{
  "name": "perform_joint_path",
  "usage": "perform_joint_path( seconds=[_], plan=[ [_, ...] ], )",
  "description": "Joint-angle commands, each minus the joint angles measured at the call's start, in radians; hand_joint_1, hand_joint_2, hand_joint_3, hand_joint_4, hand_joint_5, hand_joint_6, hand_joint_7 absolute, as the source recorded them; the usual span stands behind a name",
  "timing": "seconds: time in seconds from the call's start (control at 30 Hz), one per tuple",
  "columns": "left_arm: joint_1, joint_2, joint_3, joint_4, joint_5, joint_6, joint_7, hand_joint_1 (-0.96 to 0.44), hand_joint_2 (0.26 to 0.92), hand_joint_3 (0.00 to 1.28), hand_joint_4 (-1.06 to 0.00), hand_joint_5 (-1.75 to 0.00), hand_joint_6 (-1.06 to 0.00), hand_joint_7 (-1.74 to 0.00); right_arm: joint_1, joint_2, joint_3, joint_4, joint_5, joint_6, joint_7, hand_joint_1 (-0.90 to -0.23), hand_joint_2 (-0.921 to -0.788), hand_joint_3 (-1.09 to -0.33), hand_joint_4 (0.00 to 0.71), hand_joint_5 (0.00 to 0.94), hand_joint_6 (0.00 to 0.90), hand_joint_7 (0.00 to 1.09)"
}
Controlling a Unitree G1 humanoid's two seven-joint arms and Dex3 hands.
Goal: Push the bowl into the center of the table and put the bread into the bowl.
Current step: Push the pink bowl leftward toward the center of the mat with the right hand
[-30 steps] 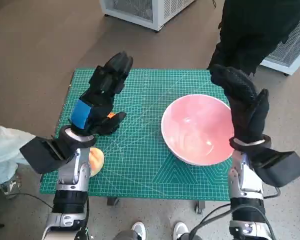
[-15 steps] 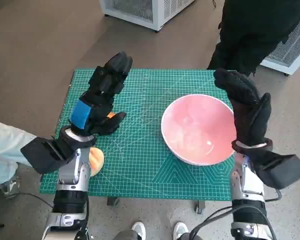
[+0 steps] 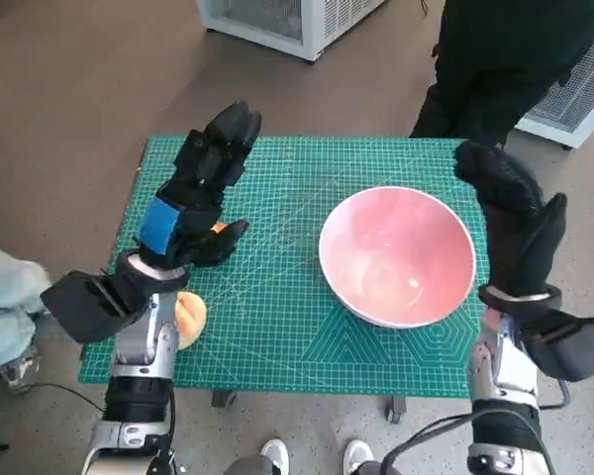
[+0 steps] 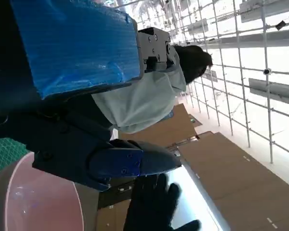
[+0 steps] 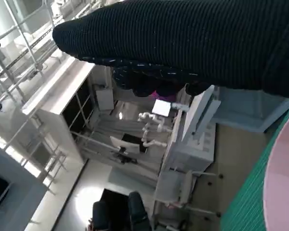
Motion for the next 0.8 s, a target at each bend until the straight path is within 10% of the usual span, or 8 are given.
perform_joint_path(
  seconds=[0.03,0.37,0.8],
  plan=[
    [0.011,0.004,-0.005,-0.020,0.020,0.004,0.015,-0.73,0.921,0.37,-0.12,-0.02,0.00,-0.41,-0.006,-0.037,-0.049,0.216,-0.034,-0.058,-0.070,-0.701,-0.921,-0.820,0.214,0.010,0.109,0.47],
    [0.012,0.012,-0.005,-0.011,0.027,0.000,0.018,-0.74,0.921,0.38,-0.13,-0.02,0.00,-0.41,-0.073,-0.050,-0.068,0.503,-0.051,-0.029,-0.150,-0.678,-0.921,-0.850,0.214,0.006,0.113,0.45],
    [0.019,0.019,0.000,-0.013,0.039,-0.003,0.022,-0.74,0.921,0.38,-0.13,-0.01,0.00,-0.41,-0.141,0.020,-0.145,0.614,0.041,0.158,-0.101,-0.676,-0.921,-0.846,0.231,0.009,0.170,0.37]
  ],
)
